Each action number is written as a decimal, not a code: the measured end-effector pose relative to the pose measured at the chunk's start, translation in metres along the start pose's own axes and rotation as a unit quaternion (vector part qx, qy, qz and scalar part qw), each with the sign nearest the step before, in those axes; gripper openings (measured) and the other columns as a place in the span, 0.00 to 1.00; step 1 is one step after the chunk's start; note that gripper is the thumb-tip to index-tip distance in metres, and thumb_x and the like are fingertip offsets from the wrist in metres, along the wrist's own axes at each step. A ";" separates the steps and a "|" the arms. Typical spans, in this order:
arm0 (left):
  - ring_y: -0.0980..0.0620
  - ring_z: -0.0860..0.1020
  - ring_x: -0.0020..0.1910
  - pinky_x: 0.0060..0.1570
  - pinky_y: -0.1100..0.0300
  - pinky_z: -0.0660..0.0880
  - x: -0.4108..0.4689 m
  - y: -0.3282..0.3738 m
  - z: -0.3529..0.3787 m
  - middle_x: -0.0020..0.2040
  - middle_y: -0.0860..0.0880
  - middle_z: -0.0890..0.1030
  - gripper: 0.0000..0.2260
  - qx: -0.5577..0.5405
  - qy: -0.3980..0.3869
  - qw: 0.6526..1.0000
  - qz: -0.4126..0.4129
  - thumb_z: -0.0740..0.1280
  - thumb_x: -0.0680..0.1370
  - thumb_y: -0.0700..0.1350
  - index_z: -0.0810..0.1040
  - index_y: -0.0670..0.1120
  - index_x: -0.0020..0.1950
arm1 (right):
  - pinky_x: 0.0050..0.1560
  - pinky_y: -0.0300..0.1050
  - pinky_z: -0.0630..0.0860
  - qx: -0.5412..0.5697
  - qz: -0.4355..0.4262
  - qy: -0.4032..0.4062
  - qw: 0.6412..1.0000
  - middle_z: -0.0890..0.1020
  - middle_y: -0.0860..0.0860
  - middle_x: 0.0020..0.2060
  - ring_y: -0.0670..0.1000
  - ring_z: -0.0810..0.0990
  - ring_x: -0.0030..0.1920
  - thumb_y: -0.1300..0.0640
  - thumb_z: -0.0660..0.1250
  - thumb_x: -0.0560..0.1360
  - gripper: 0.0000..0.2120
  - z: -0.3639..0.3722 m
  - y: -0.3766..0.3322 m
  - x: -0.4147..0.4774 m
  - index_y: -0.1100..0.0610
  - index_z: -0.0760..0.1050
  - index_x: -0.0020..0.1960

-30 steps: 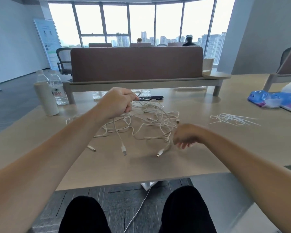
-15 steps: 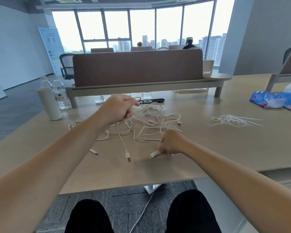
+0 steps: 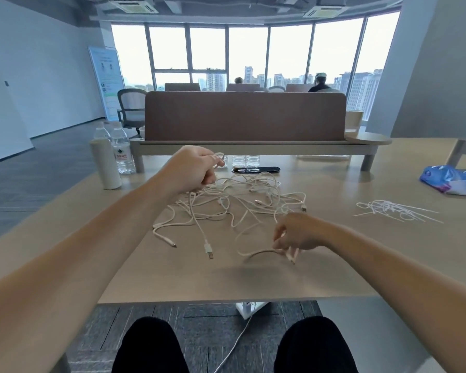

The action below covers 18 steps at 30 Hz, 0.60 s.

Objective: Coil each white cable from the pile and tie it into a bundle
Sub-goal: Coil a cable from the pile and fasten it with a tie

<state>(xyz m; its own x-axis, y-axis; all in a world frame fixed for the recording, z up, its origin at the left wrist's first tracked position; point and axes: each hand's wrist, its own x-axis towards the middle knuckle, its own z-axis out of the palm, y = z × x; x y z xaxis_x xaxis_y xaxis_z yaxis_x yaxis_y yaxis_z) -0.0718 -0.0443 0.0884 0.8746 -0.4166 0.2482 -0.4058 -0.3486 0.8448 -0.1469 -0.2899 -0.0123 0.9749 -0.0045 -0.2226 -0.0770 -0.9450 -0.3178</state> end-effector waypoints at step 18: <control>0.48 0.77 0.23 0.26 0.61 0.74 -0.024 0.028 -0.024 0.28 0.44 0.79 0.07 -0.196 0.025 0.979 -0.048 0.53 0.85 0.38 0.70 0.40 0.54 | 0.57 0.48 0.78 0.104 -0.169 0.051 0.979 0.85 0.41 0.44 0.45 0.83 0.49 0.43 0.77 0.69 0.15 -0.013 -0.129 -0.023 0.46 0.79 0.52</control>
<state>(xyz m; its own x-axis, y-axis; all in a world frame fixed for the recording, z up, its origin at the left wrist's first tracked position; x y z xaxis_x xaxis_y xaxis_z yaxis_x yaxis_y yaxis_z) -0.0976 -0.0245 0.1177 0.9196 -0.3529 0.1727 -0.1958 -0.0306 0.9802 -0.1568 -0.1724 0.0458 0.9671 0.2538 0.0179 0.2228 -0.8109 -0.5411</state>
